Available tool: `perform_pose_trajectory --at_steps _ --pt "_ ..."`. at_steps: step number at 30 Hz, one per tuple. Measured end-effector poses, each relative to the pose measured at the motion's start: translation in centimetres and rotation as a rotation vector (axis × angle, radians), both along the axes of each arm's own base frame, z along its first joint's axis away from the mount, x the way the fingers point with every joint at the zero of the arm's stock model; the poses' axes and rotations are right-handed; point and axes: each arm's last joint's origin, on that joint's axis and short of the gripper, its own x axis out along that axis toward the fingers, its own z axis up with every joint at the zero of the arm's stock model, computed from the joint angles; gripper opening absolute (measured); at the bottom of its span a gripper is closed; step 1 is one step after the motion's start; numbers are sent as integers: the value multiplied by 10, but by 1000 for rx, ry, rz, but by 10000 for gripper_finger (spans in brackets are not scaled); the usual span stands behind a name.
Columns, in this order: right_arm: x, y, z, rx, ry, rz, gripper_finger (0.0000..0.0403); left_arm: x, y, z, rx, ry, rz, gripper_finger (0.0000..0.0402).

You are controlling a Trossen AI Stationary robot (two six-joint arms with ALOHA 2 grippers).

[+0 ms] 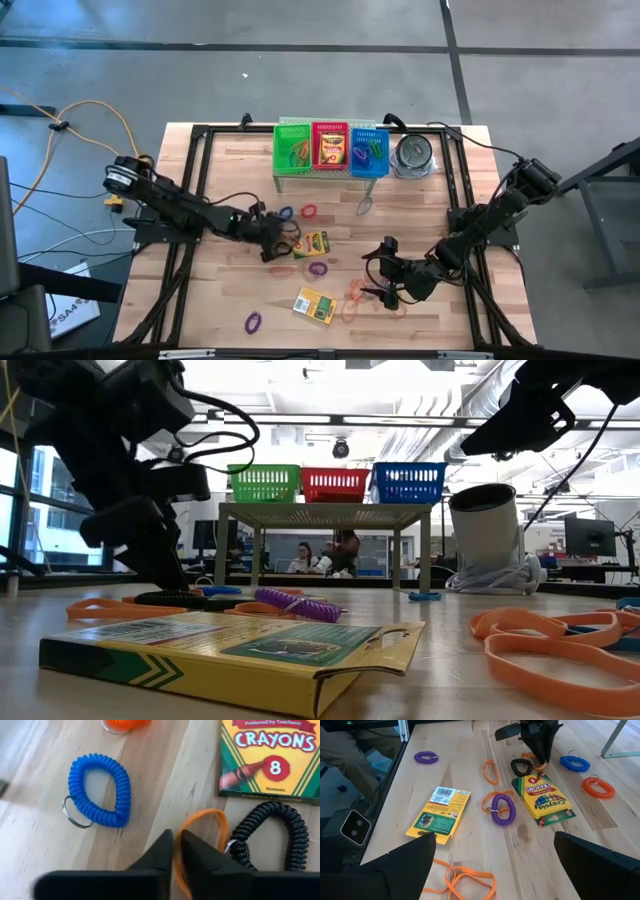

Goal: Pick & Place Office Desk Supplies
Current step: Put the orange rubber band into the green bin on the shelf

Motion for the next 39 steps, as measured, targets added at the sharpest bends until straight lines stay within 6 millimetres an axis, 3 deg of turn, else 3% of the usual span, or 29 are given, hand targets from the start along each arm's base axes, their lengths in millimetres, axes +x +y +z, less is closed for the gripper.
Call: perform_pose_trajectory --at_steps 6,10,15,25,31,35,39 --pt "0 0 0 0 0 0 395 -1 -10 2 35 -29 -21 2" --pt "0 0 0 0 0 0 395 4 -17 15 61 -63 -37 2" --pt "0 0 0 -3 -3 -6 395 21 -23 56 37 -111 -44 1" --pt "0 -1 0 -9 -9 -17 395 47 -28 146 248 -169 -50 1" --pt "0 -1 0 -8 -9 -18 395 55 -1 200 470 -196 108 1" --pt "0 -1 0 -8 -10 -18 395 62 41 230 514 -226 265 1" --pt "0 -1 0 -8 -10 -19 395 60 90 241 468 -233 396 1"
